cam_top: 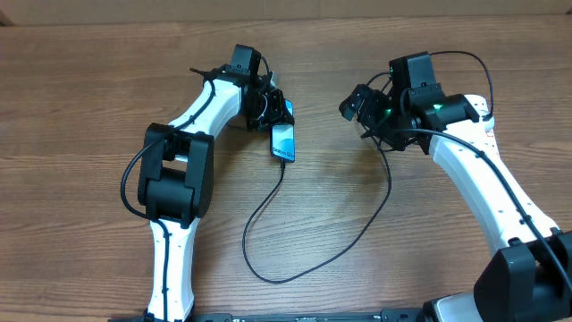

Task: Plug charger to phone and switch on socket
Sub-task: 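Lower the phone flat onto the table with the left gripper, then open the left gripper, release the phone, and lift away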

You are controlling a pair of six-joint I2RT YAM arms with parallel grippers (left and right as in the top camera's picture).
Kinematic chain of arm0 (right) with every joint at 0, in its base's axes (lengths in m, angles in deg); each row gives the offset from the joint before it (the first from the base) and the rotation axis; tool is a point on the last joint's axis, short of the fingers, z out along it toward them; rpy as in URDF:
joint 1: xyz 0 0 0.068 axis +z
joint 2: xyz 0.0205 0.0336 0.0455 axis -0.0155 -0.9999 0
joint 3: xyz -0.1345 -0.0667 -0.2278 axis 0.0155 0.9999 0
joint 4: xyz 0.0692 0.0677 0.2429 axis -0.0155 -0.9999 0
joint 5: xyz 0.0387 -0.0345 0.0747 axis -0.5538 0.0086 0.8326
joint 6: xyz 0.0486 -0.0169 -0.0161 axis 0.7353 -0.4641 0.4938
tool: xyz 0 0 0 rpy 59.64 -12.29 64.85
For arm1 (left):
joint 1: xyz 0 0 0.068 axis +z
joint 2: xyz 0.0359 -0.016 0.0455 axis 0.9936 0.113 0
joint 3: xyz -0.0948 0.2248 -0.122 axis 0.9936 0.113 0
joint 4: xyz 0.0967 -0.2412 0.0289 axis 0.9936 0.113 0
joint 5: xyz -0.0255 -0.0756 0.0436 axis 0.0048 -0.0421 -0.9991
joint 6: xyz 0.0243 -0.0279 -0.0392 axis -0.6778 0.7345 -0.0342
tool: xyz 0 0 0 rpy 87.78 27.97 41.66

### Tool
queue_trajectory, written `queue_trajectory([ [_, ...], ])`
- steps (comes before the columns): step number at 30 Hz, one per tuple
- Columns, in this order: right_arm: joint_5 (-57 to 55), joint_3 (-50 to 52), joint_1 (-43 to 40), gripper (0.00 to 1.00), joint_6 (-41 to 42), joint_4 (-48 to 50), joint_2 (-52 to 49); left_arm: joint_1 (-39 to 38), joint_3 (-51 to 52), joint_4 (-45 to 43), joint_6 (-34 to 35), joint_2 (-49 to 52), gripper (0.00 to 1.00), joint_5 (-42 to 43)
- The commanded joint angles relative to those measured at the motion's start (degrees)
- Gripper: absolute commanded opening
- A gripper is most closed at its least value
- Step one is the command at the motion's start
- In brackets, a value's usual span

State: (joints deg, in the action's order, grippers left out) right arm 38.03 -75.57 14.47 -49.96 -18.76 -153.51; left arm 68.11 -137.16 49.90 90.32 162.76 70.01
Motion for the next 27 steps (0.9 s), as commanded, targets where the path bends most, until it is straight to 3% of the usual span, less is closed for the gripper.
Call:
queue_trajectory([
  [1,-0.57,-0.39,0.33,1.00,-0.46,0.11,1.49,-0.17,-0.81,0.44,0.17,-0.66,0.23,0.26],
  [9,-0.59,-0.39,0.33,1.00,-0.46,0.11,1.49,-0.17,-0.81,0.59,0.17,-0.66,0.28,0.24],
  [16,-0.59,-0.39,0.33,1.00,-0.48,0.07,1.49,-0.15,-0.81,1.38,0.15,-0.66,0.69,-1.25],
  [20,-0.59,-0.39,0.33,1.00,-0.48,0.07,1.49,-0.15,-0.81,1.95,0.13,-0.66,0.81,-2.19],
  [23,-0.59,-0.39,0.33,1.00,-0.48,0.07,1.49,-0.15,-0.81,2.23,0.13,-0.66,0.98,-2.86],
  [27,-0.59,-0.39,0.33,1.00,-0.48,0.04,1.49,0.00,-0.81,2.82,0.13,-0.66,1.00,-3.91],
])
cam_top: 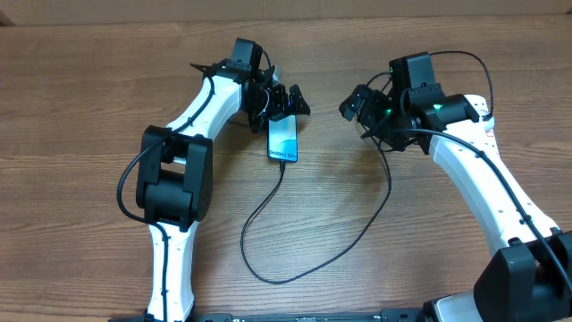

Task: Plug charger to phone and switch on socket
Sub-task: 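Open the left gripper, release the phone, and lift away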

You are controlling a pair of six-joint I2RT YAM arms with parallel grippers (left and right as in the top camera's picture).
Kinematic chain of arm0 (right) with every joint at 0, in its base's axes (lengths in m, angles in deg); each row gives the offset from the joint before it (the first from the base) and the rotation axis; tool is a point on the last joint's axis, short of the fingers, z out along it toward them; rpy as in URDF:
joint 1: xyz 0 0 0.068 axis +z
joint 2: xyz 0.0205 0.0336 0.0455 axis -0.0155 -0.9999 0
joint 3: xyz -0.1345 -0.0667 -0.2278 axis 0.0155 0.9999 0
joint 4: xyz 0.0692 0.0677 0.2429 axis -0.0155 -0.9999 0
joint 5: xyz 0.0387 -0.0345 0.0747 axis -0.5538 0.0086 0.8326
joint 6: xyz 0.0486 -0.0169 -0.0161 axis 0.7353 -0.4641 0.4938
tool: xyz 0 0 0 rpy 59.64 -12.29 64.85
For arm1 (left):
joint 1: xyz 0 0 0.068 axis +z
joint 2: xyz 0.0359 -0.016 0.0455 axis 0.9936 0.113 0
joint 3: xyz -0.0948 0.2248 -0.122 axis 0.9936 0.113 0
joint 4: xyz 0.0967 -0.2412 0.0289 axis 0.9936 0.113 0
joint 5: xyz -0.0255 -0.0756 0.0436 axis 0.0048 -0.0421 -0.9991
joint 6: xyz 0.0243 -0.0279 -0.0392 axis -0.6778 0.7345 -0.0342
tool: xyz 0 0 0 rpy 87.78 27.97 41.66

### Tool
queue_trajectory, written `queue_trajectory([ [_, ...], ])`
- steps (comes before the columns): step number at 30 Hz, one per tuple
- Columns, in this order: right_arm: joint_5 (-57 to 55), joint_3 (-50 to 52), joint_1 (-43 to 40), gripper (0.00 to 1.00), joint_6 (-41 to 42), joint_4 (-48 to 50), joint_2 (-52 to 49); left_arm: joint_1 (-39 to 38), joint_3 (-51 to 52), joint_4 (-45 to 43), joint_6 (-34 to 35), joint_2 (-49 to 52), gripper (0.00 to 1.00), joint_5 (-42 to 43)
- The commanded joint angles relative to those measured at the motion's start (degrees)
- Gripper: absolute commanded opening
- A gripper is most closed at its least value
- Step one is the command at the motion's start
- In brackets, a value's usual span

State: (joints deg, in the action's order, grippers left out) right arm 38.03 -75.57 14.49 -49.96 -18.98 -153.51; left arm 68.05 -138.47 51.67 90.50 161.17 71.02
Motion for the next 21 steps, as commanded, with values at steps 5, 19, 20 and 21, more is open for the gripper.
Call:
queue_trajectory([
  [5,-0.59,-0.39,0.31,1.00,-0.48,0.26,1.49,0.13,0.50,1.22,-0.24,0.94,1.00,-5.16],
  [19,-1.01,-0.35,0.31,1.00,-0.46,0.07,1.44,0.13,0.50,1.97,-0.20,0.94,1.00,-7.23],
  [20,-1.01,-0.35,0.31,1.00,-0.46,0.07,1.44,0.13,0.50,2.36,-0.11,0.94,1.00,-8.17],
  [21,-1.01,-0.35,0.31,1.00,-0.46,0.04,1.44,0.13,0.50,2.69,0.02,0.94,1.00,-8.76],
])
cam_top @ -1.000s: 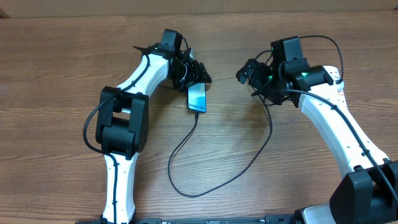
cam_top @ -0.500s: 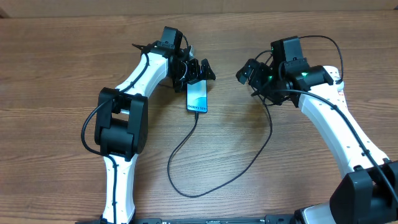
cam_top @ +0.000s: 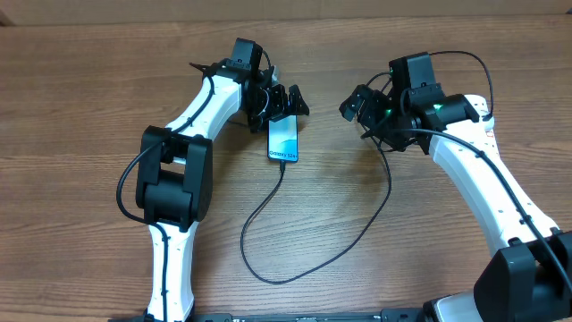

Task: Plug charger to phone and switch on socket
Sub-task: 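Open the left gripper, release the phone, and lift away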

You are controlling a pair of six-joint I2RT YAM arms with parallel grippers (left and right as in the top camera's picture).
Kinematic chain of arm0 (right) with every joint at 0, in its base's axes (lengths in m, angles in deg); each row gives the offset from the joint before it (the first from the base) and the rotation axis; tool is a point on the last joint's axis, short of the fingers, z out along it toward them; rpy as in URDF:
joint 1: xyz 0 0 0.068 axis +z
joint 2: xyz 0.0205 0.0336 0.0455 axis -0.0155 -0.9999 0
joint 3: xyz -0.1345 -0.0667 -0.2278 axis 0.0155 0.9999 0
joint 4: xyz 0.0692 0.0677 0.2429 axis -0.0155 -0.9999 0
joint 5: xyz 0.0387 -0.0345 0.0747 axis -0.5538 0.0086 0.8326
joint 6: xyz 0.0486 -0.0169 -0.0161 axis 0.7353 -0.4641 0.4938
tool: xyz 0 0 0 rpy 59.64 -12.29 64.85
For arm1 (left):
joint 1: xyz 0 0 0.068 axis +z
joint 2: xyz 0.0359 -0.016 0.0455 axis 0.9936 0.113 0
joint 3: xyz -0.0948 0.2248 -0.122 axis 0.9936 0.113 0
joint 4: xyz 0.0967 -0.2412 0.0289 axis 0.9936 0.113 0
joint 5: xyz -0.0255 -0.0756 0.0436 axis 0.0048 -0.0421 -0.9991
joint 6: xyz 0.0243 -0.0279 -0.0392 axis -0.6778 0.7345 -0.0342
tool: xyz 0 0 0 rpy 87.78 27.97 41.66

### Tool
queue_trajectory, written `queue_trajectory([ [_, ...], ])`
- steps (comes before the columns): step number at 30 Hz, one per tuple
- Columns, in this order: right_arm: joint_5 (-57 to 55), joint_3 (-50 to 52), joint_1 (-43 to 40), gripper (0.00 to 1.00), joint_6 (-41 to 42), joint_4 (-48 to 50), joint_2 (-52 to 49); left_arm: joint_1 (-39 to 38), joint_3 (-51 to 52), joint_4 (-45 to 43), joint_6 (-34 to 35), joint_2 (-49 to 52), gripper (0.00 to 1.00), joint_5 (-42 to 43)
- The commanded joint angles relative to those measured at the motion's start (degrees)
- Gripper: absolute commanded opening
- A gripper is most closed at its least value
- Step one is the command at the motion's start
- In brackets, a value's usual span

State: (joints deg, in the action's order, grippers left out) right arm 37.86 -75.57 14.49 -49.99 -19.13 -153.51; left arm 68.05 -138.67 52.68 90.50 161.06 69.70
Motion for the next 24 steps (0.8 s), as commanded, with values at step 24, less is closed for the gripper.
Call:
queue_trajectory([
  [24,-2.60,-0.35,0.31,1.00,-0.44,-0.61,1.44,0.42,0.61,5.38,-0.04,0.68,1.00,-17.73],
])
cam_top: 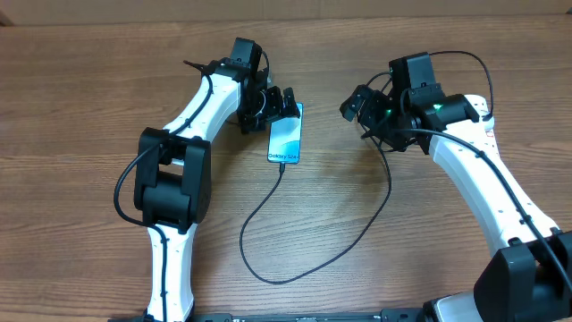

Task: Plug charger to phone and switch on socket
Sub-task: 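Open the left gripper, release the phone, and lift away, then move the right gripper over the white power strip's switch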

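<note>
The phone point(284, 136) lies flat on the table with its screen lit. A thin black charger cable point(268, 279) is plugged into its near end, loops toward me and runs up right to under the right wrist. My left gripper point(281, 98) sits at the phone's far left corner, open, with nothing between its fingers. My right gripper point(356, 105) hovers over the table to the right of the phone, and its jaws are too dark to read. The socket is hidden or out of view.
The wooden table point(89, 107) ends at a pale wall along the far edge. The left arm point(170, 179) stretches up the left side and the right arm point(483, 179) up the right side. The cable loop lies between them.
My left gripper has drawn back a little to the left, off the phone's far end, and looks narrower. The phone's top edge now shows fully. The right arm has not moved.
First my left gripper held the phone tilted by its far end, with the cable plugged in. Then the phone lay flat and the gripper stood spread open over its top. It stayed so, and now sits back at the phone's far left corner.
</note>
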You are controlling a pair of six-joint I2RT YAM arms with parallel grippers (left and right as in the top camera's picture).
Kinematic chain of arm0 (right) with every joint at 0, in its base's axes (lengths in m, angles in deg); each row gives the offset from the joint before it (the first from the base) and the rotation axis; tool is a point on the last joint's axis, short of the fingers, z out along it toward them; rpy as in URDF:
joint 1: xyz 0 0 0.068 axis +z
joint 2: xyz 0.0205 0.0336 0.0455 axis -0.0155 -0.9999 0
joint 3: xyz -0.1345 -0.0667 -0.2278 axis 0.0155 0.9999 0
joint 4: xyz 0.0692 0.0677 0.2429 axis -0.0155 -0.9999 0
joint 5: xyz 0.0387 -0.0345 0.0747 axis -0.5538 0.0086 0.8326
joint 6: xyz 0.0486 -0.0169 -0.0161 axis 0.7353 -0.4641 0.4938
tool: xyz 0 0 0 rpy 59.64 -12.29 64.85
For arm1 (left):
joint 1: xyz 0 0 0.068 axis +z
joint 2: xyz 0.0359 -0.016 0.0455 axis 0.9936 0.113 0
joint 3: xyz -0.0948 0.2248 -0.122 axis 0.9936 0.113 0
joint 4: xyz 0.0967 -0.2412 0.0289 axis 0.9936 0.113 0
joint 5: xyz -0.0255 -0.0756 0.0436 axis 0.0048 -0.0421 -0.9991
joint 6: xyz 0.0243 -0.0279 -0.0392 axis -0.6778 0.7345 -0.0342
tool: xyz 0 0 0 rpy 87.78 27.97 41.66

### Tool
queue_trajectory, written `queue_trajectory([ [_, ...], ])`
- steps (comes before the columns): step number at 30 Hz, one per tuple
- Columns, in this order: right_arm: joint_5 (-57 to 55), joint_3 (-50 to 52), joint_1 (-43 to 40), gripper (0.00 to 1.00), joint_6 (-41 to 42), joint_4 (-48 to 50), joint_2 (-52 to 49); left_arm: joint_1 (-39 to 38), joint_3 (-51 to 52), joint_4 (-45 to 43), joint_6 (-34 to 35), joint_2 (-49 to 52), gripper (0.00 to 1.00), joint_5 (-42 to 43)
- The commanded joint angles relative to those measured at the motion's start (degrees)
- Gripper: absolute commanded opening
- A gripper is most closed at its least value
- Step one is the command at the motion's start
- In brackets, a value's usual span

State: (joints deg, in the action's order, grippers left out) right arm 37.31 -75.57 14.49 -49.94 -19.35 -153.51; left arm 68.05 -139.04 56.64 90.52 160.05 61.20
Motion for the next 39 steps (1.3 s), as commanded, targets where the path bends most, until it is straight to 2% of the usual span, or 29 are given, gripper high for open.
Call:
queue_trajectory([
  [1,-2.32,-0.35,0.31,1.00,-0.48,-0.59,1.44,0.61,0.98,1.49,-0.26,1.46,1.00,-9.62],
  [4,-2.67,-0.35,0.31,1.00,-0.48,-0.66,1.44,1.62,0.98,1.92,-0.55,-0.59,1.00,-10.16],
  [9,-2.64,-0.35,0.31,1.00,-0.46,-0.66,1.44,2.89,0.98,3.21,-5.46,-7.50,1.00,-10.91],
  [14,-2.69,-0.35,0.31,1.00,-0.28,-1.05,1.44,2.43,0.98,9.05,-10.27,-19.37,1.00,-22.36],
  [18,-2.67,-0.35,0.31,1.00,-0.26,-1.22,1.44,0.72,0.98,14.01,-10.80,-29.07,1.00,-31.56],
  [23,-2.64,-0.35,0.31,1.00,-0.26,-1.29,1.44,0.02,0.98,14.47,-10.80,-37.16,1.00,-33.05],
  [28,-2.67,-0.35,0.31,1.00,-0.26,-1.51,1.44,0.07,0.98,14.45,-10.80,-39.80,1.00,-33.07],
  [39,-2.64,-0.52,-0.33,1.00,-2.29,-2.60,1.46,0.07,1.01,14.47,-10.80,-38.88,1.00,-33.07],
])
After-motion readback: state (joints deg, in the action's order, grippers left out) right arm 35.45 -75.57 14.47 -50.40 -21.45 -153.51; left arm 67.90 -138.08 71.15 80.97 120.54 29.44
